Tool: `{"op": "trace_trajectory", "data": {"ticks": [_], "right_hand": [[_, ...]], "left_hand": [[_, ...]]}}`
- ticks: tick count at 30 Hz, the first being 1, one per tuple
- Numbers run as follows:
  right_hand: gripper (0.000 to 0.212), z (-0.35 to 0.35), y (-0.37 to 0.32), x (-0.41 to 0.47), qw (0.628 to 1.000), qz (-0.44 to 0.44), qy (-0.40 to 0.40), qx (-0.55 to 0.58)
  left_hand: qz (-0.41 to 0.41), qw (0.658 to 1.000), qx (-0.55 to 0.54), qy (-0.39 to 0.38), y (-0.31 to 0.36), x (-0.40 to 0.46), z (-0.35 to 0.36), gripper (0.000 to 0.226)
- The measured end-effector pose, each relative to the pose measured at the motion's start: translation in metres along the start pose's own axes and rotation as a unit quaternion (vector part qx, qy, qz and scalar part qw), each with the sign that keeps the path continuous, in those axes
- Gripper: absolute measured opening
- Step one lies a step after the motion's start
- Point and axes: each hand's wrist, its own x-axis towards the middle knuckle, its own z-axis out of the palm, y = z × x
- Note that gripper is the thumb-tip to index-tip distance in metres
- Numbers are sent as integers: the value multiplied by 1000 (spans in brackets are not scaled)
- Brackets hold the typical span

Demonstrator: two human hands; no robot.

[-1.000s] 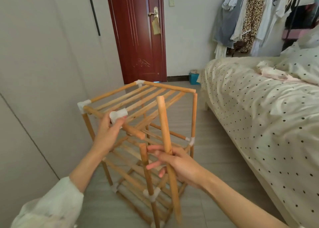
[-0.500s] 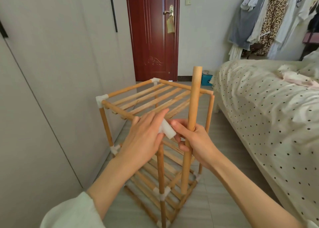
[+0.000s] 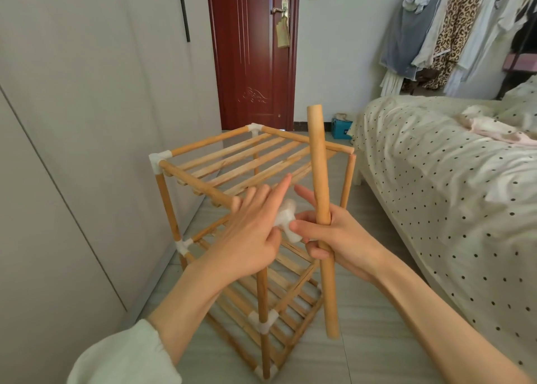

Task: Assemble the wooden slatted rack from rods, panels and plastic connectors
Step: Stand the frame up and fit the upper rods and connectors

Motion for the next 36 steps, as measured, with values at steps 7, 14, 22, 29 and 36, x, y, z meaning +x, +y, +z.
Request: {"op": "trace_trajectory", "data": {"ticks": [7,14,22,29,36], "right_hand": [[45,2,6,1,999,20,-8,45],[41,2,9,4,997,15,-19,76],[32,4,8,3,998,4,25,50],[34,22,8,7,997,-44,55,-2],[23,24,9,11,995,-66,63,-34]], "left_hand": [[-17,997,-69,32,-3,0,5,77],[-30,982,-182,32,-16,-6,-2,61],[15,998,8,52,-61,-21,-4,30],[26,991,54,123,-62,-14,8,20],[18,988,62,139,-61,-12,10,26]]}}
